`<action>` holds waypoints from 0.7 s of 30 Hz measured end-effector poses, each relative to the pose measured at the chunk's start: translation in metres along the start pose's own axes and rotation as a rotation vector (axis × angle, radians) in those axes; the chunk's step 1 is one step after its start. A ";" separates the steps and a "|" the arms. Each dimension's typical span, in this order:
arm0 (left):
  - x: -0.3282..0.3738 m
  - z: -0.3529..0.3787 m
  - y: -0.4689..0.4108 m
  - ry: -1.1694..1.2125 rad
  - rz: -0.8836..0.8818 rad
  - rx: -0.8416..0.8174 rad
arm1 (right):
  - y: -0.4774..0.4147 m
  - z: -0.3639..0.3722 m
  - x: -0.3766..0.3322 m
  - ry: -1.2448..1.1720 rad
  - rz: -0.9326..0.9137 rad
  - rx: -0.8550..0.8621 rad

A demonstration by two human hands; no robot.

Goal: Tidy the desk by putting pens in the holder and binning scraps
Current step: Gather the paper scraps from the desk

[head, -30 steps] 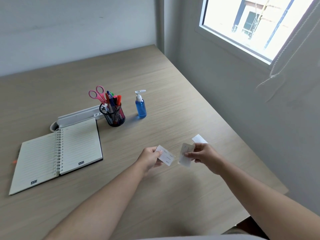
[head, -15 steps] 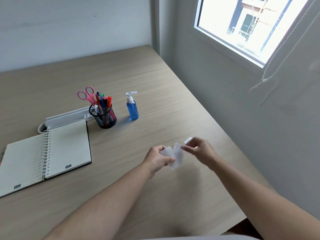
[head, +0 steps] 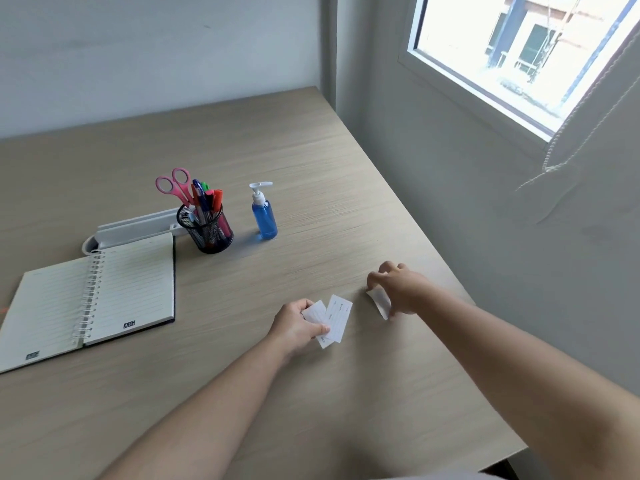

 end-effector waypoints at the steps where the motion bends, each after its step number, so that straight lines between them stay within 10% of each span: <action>1: -0.002 0.001 0.001 -0.004 -0.004 0.005 | -0.002 -0.001 -0.001 0.010 0.004 -0.007; 5: -0.004 0.002 0.007 -0.028 0.000 0.004 | -0.005 0.000 0.000 -0.072 0.030 0.038; 13: 0.002 -0.013 0.016 -0.062 0.033 -0.049 | 0.044 0.024 0.007 -1.046 0.298 0.316; 21: 0.028 0.024 0.042 -0.214 0.196 -0.269 | 0.173 0.070 0.001 -1.164 0.654 0.503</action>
Point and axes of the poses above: each hand's wrist, its own y-axis away from the middle knuckle, its own z-axis out of the palm, x = y × z, the point moved 4 cm from there along -y, towards the middle knuckle, and after that the axes turned 5 degrees about -z, right-handed, at the moved point
